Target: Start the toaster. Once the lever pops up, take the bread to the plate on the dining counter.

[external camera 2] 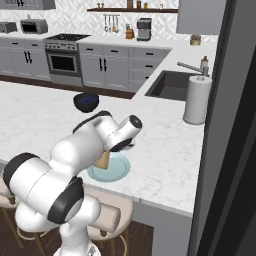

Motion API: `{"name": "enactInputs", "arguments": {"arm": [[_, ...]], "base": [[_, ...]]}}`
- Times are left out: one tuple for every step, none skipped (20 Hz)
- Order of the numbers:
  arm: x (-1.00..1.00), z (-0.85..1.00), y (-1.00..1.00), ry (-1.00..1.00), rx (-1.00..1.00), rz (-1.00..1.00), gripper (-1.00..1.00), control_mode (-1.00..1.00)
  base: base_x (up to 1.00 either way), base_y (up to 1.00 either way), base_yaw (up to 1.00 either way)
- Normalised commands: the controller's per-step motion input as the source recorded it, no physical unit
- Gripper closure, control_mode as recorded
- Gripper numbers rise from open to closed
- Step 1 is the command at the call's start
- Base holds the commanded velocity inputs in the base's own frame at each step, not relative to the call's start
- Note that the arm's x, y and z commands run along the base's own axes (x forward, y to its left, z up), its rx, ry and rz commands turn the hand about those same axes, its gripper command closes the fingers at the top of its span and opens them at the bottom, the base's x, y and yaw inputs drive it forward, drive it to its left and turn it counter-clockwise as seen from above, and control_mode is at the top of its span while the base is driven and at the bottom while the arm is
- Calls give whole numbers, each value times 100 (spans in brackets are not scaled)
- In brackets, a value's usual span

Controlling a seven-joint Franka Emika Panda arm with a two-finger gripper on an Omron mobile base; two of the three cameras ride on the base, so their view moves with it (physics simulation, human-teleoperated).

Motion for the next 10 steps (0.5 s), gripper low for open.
{"name": "enactInputs", "arguments": {"arm": [[-21, -28, -4, 0, 0, 7, 100, -100], [-28, -32, -2, -1, 0, 7, 100, -100], [-33, -32, 0, -2, 0, 7, 100, -100], [-42, -31, 0, -2, 0, 6, -100, -100], [-45, -33, 0, -2, 0, 6, -100, -100], [-42, -26, 0, -3, 0, 5, -100, -100], [-42, -22, -3, -3, 0, 4, -100, -100], [-27, -16, -3, -5, 0, 2, -100, -100], [-11, -5, -3, -6, 0, 1, -100, -100], [-1, 0, -7, -7, 0, 0, -100, -100]], "base": [[0, 0, 0], [0, 0, 0], [0, 0, 0], [0, 0, 0], [0, 0, 0], [0, 0, 0], [0, 0, 0], [0, 0, 0], [0, 0, 0], [0, 0, 0]]}}
